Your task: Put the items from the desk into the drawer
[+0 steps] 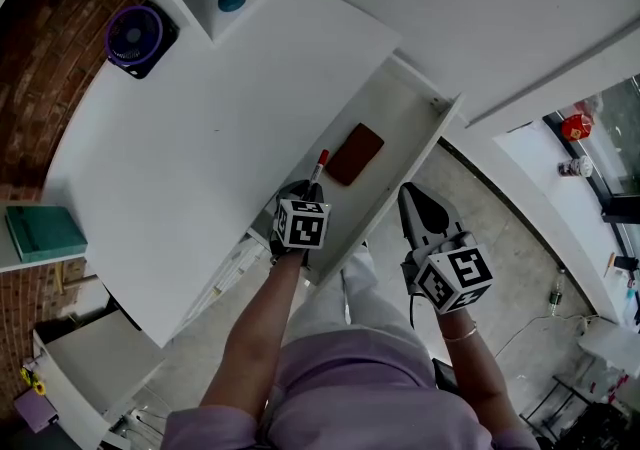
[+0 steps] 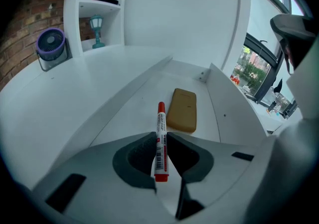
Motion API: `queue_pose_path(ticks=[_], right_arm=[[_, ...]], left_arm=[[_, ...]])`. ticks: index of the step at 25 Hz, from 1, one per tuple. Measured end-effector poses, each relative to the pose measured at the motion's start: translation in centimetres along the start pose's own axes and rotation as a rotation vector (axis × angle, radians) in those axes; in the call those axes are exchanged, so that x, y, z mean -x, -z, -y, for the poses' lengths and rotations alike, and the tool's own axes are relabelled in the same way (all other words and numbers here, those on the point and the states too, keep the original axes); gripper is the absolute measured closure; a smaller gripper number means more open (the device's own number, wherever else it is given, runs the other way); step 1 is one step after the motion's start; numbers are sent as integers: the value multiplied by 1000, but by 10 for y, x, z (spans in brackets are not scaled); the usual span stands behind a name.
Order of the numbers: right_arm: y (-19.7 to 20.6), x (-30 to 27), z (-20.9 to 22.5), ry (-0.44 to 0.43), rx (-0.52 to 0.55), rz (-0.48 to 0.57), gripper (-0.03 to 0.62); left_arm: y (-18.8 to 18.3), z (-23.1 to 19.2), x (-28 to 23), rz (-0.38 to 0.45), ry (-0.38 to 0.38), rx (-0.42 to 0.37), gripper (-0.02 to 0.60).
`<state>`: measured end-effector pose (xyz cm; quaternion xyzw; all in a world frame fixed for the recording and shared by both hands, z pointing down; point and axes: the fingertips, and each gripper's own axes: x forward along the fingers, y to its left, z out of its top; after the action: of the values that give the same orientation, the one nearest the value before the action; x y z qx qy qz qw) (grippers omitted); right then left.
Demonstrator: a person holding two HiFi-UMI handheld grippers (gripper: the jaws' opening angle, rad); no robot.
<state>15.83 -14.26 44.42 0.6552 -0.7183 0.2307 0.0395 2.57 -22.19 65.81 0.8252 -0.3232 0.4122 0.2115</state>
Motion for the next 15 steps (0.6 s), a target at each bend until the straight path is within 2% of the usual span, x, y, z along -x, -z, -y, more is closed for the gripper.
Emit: queue_pose_path(ticks=[15], right_arm=[[5,-5,7,-14,-14,-23,592]], left_arm=[[20,-4,-23,-68,-4,29,514]])
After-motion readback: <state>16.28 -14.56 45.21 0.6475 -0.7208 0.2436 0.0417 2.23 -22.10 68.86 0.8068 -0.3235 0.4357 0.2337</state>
